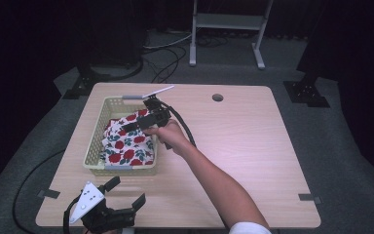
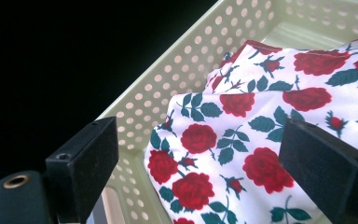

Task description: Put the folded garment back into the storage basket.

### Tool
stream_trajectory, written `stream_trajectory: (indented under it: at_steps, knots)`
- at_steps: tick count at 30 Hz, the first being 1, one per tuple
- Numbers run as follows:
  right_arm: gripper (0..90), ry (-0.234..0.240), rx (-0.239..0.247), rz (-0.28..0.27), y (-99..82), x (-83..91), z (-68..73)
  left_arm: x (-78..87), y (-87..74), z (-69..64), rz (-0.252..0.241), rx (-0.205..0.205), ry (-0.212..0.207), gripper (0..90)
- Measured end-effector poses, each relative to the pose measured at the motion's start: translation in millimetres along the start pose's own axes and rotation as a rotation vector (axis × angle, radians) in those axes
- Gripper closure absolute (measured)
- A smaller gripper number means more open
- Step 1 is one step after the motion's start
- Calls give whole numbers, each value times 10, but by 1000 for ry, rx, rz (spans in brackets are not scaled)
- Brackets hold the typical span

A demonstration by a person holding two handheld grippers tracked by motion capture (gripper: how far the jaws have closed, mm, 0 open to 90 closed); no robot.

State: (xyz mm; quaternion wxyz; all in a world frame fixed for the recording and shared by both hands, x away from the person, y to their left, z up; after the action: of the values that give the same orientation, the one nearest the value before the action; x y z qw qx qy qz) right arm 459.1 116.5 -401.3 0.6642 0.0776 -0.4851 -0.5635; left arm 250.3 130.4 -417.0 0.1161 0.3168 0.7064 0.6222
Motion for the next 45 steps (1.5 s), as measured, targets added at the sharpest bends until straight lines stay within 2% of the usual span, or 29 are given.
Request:
stream_trajectory:
  at_steps: [8,16,22,27,45]
  knots:
    - [113,16,29,-9,-28,153,27,1,2,-4,-1,2,-1,0]
    - [113,41,33,-24,-44,237,39,8,0,17,-1,4,5,0]
    - [113,35,46,-35,-46,337,27,3,-3,8,3,3,3,0]
    - [113,44,38,-47,-45,414,25,4,-1,6,1,3,3,0]
    - [113,35,38,-67,-67,573,-7,-2,-2,-2,3,-2,2,0]
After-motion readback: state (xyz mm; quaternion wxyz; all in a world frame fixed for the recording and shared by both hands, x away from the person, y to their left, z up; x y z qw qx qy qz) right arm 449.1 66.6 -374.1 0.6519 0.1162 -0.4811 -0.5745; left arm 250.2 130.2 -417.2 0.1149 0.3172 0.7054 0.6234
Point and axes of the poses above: each handheld gripper's, and its own axes: x roughly backward along the jaws, y roughly out of its top, z roughly to its left, the point moved 10 cm from there along -x, roughly forward along the jaws
